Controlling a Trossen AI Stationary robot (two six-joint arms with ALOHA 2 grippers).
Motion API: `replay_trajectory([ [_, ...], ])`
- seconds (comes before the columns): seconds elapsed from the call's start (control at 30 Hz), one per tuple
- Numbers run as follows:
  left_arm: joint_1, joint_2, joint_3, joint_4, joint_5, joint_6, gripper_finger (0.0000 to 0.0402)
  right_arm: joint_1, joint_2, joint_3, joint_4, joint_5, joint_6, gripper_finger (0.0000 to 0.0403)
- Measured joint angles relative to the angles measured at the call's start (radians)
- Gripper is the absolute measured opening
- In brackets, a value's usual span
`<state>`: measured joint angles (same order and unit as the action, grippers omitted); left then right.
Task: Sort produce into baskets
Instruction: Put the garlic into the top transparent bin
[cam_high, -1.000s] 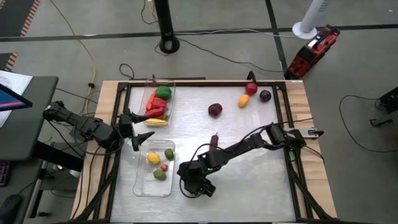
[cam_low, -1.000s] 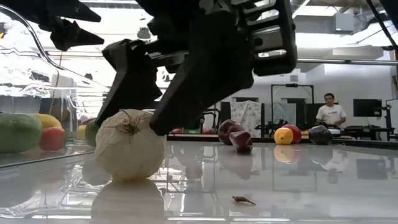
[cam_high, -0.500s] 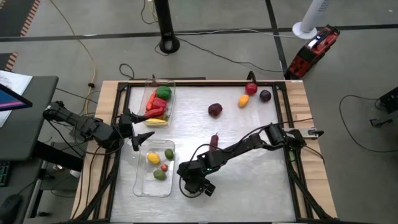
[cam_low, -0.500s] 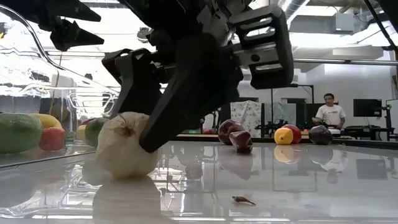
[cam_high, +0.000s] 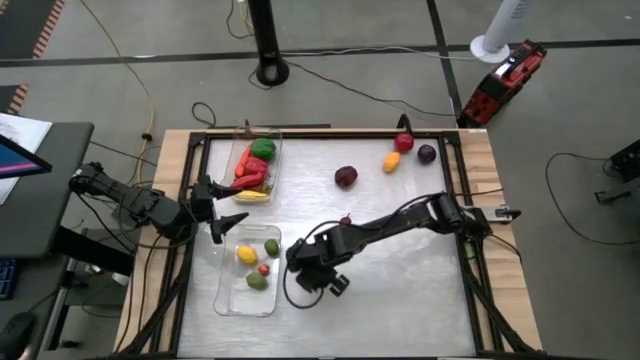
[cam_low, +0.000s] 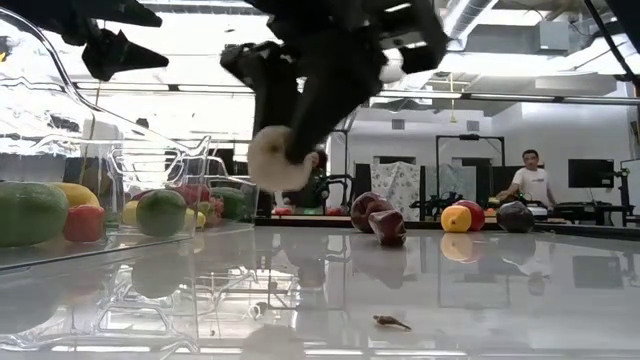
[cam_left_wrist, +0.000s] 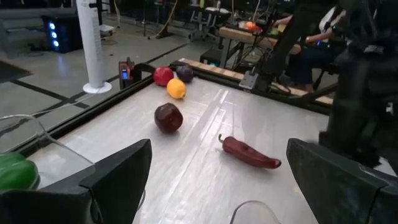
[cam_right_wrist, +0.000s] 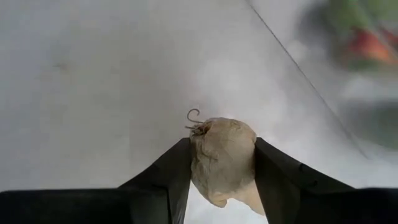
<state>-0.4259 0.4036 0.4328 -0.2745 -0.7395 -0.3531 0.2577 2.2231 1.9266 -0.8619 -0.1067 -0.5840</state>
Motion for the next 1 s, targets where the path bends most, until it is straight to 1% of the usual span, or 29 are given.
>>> replay_trajectory([
  [0.17,0.0,0.0,0.0,-0.004,0.004,-0.002,0.0361,-0.049,-0.001,0.074,-0.104,0.17,0.003,0.0182],
  [0.33,0.0,-0.001,0.0,-0.004,0.013,-0.006,0.0361,-0.138,-0.001,0.078,-0.103,0.304,-0.008,0.0182],
  [0.43,0.0,0.0,0.0,-0.003,0.013,-0.006,0.0361,-0.203,0.0,0.078,-0.043,0.4,-0.046,0.0183],
  [0.5,0.0,0.0,0.0,-0.002,0.013,0.0,0.0361,-0.252,0.0,0.078,0.046,0.426,-0.077,0.0183],
  [0.7,0.0,-0.001,0.0,-0.001,0.034,-0.001,0.0361,-0.368,0.0,0.078,0.407,0.416,-0.113,0.0183],
  [0.77,0.0,-0.001,0.0,-0.001,0.048,-0.002,0.0361,-0.392,0.005,0.079,0.498,0.364,-0.11,0.0186],
  [0.9,0.0,0.0,0.0,-0.001,0.053,-0.001,0.0361,-0.425,0.007,0.079,0.593,0.19,-0.054,0.0204],
  [0.93,0.0,0.0,0.0,-0.001,0.053,0.0,0.0361,-0.428,0.007,0.079,0.604,0.164,-0.04,0.0213],
  [1.0,0.0,-0.001,0.0,-0.001,0.053,0.004,0.0361,-0.434,0.007,0.079,0.622,0.148,-0.029,0.0236],
])
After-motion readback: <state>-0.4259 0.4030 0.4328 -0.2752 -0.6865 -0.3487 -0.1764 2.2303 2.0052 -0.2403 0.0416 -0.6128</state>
